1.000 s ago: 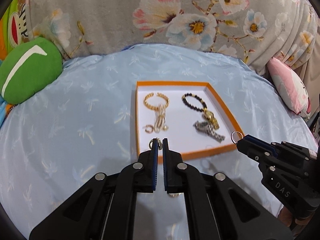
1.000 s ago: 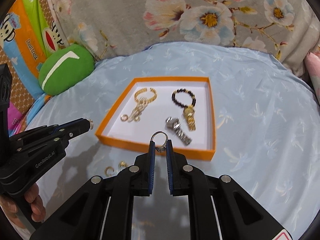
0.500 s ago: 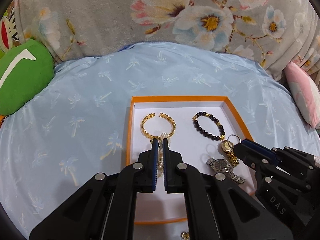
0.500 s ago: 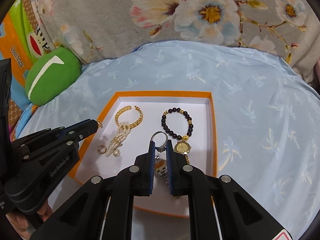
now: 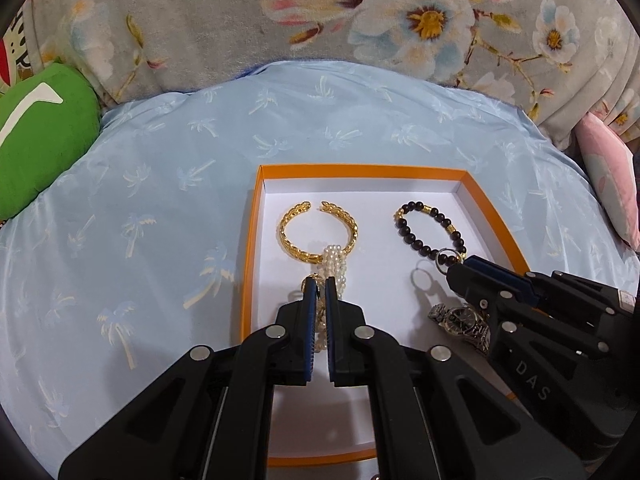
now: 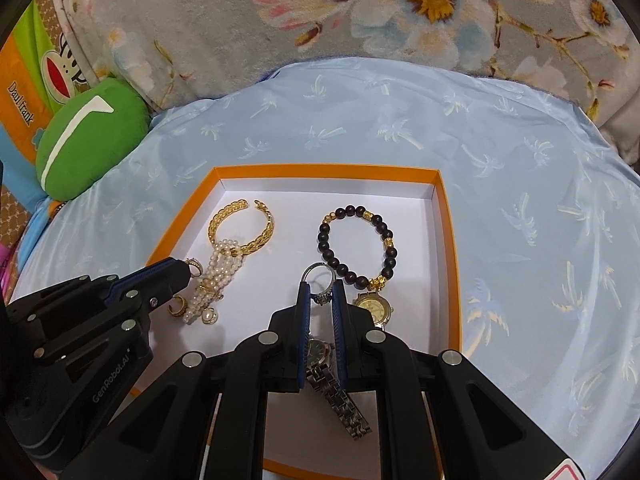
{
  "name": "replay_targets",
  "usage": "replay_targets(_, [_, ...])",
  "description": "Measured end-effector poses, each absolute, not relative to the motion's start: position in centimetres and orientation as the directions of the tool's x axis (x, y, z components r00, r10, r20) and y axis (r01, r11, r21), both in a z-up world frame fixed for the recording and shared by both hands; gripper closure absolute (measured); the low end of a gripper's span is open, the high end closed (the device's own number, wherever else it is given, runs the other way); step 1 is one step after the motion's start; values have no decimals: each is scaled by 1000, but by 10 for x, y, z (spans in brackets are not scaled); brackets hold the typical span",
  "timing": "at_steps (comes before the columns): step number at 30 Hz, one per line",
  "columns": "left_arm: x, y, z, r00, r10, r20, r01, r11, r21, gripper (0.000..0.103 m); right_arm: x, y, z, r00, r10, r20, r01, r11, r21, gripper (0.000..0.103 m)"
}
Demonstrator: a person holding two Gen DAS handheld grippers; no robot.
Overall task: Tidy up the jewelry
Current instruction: 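Release the silver ring in the box with the right tool while the left tool releases its earring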
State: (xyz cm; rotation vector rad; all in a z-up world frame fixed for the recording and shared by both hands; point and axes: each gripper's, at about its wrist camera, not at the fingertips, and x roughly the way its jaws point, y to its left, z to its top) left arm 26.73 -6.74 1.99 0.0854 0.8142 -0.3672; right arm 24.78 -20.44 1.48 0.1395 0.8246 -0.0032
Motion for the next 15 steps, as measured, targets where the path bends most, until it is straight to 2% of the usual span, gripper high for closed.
replay_targets(10, [263, -70, 22, 636, -295, -713, 364, 929, -60, 97, 248, -204, 16, 694, 40, -719, 59, 992, 112, 91])
replay_targets(12, [261, -68, 24, 640, -293, -710, 360, 931, -59, 92, 247, -205, 18, 699, 40, -714, 62, 991, 117, 91])
replay_targets(15, [258, -63, 29, 647, -295, -703, 352, 934, -68, 90, 243, -207, 24, 709, 38, -704, 66, 991, 120, 91])
